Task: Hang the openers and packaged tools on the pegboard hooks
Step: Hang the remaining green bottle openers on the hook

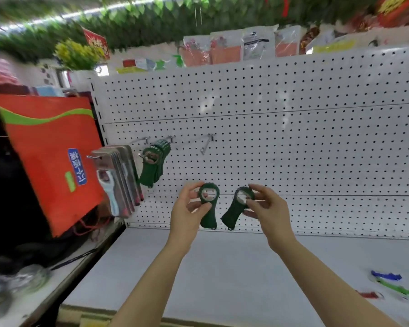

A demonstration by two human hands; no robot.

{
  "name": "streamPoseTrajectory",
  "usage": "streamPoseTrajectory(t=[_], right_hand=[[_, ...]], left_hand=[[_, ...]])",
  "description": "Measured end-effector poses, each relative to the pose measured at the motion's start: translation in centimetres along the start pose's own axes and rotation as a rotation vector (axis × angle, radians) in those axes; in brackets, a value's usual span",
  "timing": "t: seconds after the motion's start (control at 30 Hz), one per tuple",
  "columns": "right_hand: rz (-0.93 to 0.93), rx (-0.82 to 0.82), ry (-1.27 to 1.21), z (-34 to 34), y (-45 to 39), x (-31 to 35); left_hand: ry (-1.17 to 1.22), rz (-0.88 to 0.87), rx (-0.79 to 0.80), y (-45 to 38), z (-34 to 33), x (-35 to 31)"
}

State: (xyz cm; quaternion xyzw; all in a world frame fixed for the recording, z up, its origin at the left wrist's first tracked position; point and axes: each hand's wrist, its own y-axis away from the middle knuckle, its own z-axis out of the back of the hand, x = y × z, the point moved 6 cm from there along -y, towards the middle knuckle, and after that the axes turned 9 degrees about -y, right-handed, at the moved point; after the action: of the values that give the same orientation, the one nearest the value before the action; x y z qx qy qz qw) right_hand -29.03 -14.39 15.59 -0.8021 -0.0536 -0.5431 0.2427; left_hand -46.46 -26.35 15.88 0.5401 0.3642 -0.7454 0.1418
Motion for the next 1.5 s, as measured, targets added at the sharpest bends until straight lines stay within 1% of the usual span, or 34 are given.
streamPoseTrajectory(t=[0.2, 0.3, 0.43, 0.6, 0.87, 1.03, 1.2, 1.33, 1.5], right_hand=[[0.0, 0.07, -0.022, -4.3, 2.4, 0.0], [0.032, 0.125, -0.031, -6.7, 2.9, 1.3], [0.107, 0.157, -0.051, -9.6, 3.1, 3.9], [0.177, 0.176, -0.062, -13.5, 2.8, 5.8], [0.227, 0.115, -0.036, -16.8, 3.4, 6.0], [0.246, 0.08, 0.003, -17.5, 3.9, 7.2], [0.266, 0.101, 0.058, -18.3, 4.0, 8.0], [0.268, 0.126, 0.065, -19.3, 3.7, 8.0], [0.258, 0.145, 0.084, -21.1, 2.8, 7.5]], left_hand=[[-0.013, -0.032, -0.125, 2.1, 5.1, -1.4], [-0.016, -0.08, -0.183, 1.9, 7.7, -2.9], [0.001, -0.219, -0.191, 0.3, 11.0, -6.9], [-0.05, -0.27, -0.185, -3.0, 14.3, -8.5], [-0.15, -0.285, -0.077, -5.8, 14.8, -6.3], [-0.243, -0.271, -0.08, -7.4, 14.0, -5.4], [-0.303, -0.28, -0.077, -8.1, 13.9, -4.8], [-0.403, -0.294, -0.007, -8.2, 14.3, -5.3], [-0.583, -0.277, 0.133, -8.4, 15.7, -6.0]])
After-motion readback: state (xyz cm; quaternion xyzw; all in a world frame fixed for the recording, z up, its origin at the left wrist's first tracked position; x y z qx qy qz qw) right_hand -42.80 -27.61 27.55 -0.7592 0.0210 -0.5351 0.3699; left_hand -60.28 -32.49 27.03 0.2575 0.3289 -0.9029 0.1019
